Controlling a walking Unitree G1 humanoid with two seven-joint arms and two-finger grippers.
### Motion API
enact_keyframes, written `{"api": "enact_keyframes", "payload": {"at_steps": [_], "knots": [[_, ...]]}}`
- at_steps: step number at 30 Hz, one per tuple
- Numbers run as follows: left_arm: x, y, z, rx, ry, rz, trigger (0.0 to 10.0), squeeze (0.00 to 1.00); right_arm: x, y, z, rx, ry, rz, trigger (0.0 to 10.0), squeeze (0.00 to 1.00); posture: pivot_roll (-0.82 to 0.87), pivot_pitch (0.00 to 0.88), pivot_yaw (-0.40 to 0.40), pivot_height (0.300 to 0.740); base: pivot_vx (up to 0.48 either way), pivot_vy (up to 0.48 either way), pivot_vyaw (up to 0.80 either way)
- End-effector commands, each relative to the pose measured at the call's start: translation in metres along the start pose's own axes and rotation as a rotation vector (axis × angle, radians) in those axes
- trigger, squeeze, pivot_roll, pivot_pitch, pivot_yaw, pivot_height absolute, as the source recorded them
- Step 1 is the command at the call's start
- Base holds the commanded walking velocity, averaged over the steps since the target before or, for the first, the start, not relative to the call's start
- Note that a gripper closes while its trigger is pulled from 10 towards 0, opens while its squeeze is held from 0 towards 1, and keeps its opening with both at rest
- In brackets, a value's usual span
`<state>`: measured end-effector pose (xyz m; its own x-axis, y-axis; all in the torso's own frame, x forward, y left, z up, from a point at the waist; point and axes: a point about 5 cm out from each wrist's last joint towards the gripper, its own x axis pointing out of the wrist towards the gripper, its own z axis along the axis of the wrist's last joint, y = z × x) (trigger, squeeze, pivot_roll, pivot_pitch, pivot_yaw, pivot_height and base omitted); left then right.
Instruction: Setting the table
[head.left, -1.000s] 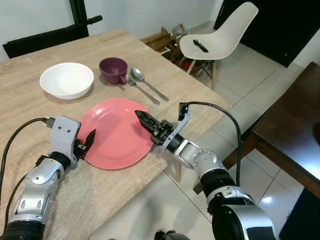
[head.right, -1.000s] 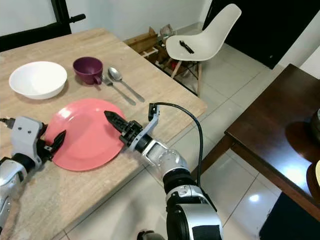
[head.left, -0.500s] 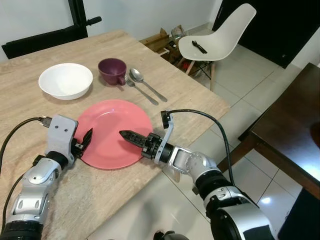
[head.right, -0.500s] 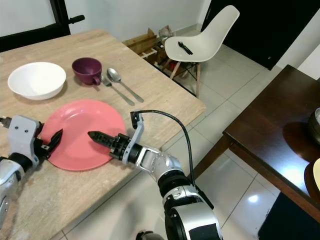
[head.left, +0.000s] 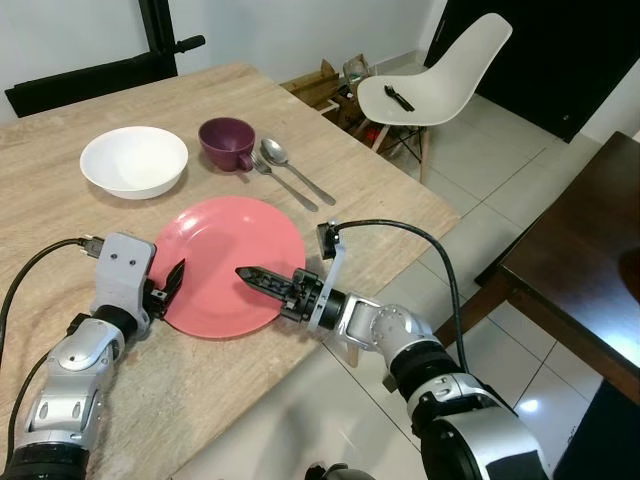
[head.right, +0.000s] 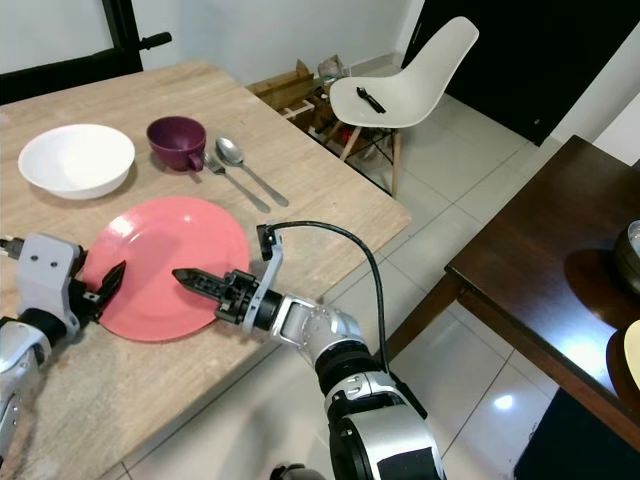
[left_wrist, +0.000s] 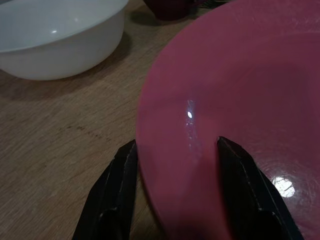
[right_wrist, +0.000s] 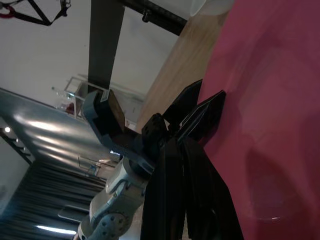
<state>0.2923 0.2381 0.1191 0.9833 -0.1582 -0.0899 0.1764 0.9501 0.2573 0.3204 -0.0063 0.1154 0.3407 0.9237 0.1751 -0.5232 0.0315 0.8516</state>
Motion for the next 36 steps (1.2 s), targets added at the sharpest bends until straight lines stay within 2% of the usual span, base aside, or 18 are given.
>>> {"api": "enact_keyframes", "payload": {"at_steps": [1,4,8,9,11,12,13,17,20,23,24,26,28,30,31,32,34,36], "knots": [[-0.006,-0.021,-0.031,-0.028,0.139,-0.089,10.0,0.00,0.053,0.033,-0.034,0.105,0.031,0.195,0.0,0.00,0.07,0.096,-0.075,0.740,0.000,0.000,0.00],[-0.004,-0.020,-0.029,-0.035,0.132,-0.080,10.0,0.00,0.054,0.038,-0.027,0.090,0.019,0.219,0.0,0.00,0.07,0.096,-0.075,0.740,0.000,0.000,0.00],[0.001,-0.017,-0.013,-0.081,0.071,-0.059,10.0,0.00,0.055,0.050,-0.012,0.031,-0.006,0.276,0.0,0.00,0.07,0.096,-0.075,0.740,0.000,0.000,0.00],[0.002,-0.016,-0.009,-0.092,0.053,-0.056,10.0,0.00,0.055,0.054,-0.008,0.016,-0.010,0.292,0.0,0.00,0.07,0.096,-0.075,0.740,0.000,0.000,0.00],[0.005,-0.012,0.015,-0.132,-0.032,-0.047,10.0,0.00,0.057,0.068,0.003,-0.041,-0.020,0.334,0.0,0.00,0.06,0.095,-0.068,0.740,0.000,0.000,0.00],[0.006,-0.009,0.028,-0.151,-0.076,-0.044,10.0,0.00,0.058,0.076,0.008,-0.069,-0.028,0.361,3.6,0.00,0.06,0.095,-0.068,0.740,0.000,0.000,0.00],[0.007,-0.006,0.041,-0.163,-0.118,-0.043,10.0,0.00,0.058,0.084,0.013,-0.093,-0.033,0.388,10.0,0.00,0.06,0.095,-0.068,0.740,0.000,0.000,0.00],[0.001,0.005,0.081,-0.151,-0.238,-0.064,10.0,0.00,0.060,0.109,0.024,-0.121,-0.049,0.474,10.0,0.00,0.05,0.095,-0.062,0.740,0.000,0.000,0.00],[-0.002,0.009,0.091,-0.138,-0.267,-0.070,10.0,0.00,0.061,0.115,0.025,-0.125,-0.052,0.500,10.0,0.00,0.05,0.095,-0.062,0.740,0.000,0.000,0.00],[-0.011,0.020,0.115,-0.151,-0.338,-0.050,10.0,0.00,0.061,0.123,0.026,-0.141,-0.051,0.521,10.0,0.00,0.06,0.096,-0.062,0.740,0.000,0.000,0.00],[-0.016,0.025,0.126,-0.159,-0.374,-0.046,10.0,0.00,0.062,0.118,0.024,-0.165,-0.045,0.485,10.0,0.00,0.06,0.096,-0.062,0.740,0.000,0.000,0.00],[-0.019,0.028,0.133,-0.163,-0.397,-0.045,10.0,0.00,0.063,0.114,0.022,-0.183,-0.040,0.457,10.0,0.00,0.06,0.096,-0.062,0.740,0.000,0.000,0.00],[-0.028,0.035,0.152,-0.172,-0.451,-0.054,10.0,0.00,0.061,0.101,0.020,-0.199,-0.046,0.371,10.0,0.00,0.07,0.091,-0.067,0.740,0.000,0.000,0.00],[-0.036,0.038,0.166,-0.171,-0.489,-0.084,10.0,0.00,0.059,0.087,0.020,-0.232,-0.059,0.277,10.0,0.00,0.07,0.091,-0.067,0.740,0.000,0.000,0.00],[-0.036,0.038,0.166,-0.171,-0.489,-0.084,10.0,0.00,0.059,0.087,0.020,-0.232,-0.059,0.277,10.0,0.00,0.07,0.091,-0.067,0.740,0.000,0.000,0.00],[-0.042,0.038,0.175,-0.177,-0.511,-0.114,10.0,0.00,0.057,0.079,0.021,-0.258,-0.075,0.207,10.0,0.00,0.07,0.091,-0.067,0.740,0.000,0.000,0.00],[-0.045,0.038,0.183,-0.227,-0.542,-0.123,10.0,0.00,0.053,0.076,0.023,-0.244,-0.093,0.193,10.0,0.00,0.08,0.088,-0.063,0.740,0.000,0.000,0.00],[-0.046,0.038,0.190,-0.313,-0.583,-0.132,10.0,0.00,0.047,0.073,0.030,-0.232,-0.134,0.169,10.0,0.00,0.08,0.086,-0.060,0.740,0.000,0.000,0.00]]}}
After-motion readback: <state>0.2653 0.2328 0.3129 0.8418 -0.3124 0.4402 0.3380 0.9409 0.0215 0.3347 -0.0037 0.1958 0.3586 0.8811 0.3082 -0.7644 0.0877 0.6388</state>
